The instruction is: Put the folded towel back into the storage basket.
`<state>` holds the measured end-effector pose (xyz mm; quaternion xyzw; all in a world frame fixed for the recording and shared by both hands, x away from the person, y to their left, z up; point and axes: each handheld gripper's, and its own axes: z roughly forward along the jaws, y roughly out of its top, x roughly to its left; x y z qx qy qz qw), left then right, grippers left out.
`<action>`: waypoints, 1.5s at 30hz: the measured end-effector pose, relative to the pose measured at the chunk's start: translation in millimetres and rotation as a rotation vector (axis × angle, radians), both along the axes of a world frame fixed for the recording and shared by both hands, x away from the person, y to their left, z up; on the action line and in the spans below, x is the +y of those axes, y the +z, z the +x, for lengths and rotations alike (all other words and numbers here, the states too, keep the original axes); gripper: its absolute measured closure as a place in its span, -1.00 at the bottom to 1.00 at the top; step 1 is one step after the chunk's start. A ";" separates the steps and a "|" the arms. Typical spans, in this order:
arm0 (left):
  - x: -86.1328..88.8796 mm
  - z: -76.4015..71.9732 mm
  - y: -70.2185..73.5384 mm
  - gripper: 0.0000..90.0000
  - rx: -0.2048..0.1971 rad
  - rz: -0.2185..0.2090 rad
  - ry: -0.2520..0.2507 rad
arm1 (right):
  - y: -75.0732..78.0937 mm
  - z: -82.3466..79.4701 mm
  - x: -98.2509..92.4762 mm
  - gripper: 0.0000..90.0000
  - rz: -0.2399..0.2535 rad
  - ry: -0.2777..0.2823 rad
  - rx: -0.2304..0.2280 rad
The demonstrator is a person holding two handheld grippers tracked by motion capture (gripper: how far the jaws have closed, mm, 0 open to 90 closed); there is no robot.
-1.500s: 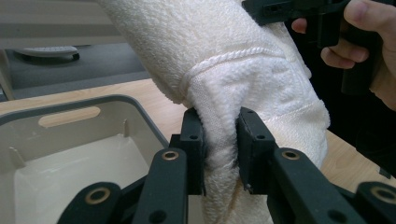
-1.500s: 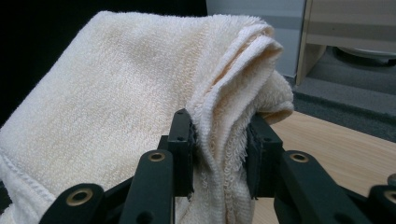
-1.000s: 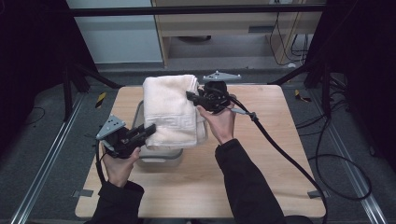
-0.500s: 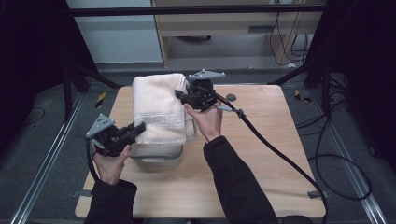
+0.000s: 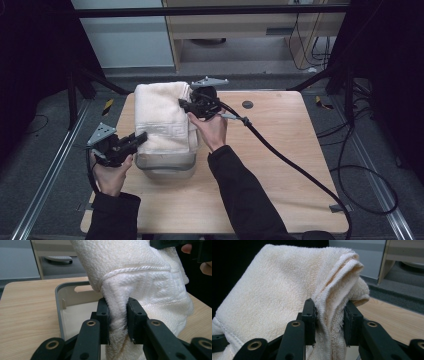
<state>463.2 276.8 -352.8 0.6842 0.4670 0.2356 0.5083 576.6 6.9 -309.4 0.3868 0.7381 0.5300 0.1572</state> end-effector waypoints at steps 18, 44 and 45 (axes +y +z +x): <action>9.3 12.6 -22.2 0.63 0.082 0.048 0.030 | -35.8 14.9 18.2 0.50 -0.034 -0.004 0.044; 5.3 28.9 -54.9 0.63 0.172 0.124 0.041 | -81.8 25.2 24.3 0.48 -0.087 -0.024 0.103; 5.1 29.4 -55.7 0.63 0.174 0.126 0.042 | -85.3 25.5 24.6 0.48 -0.088 -0.025 0.103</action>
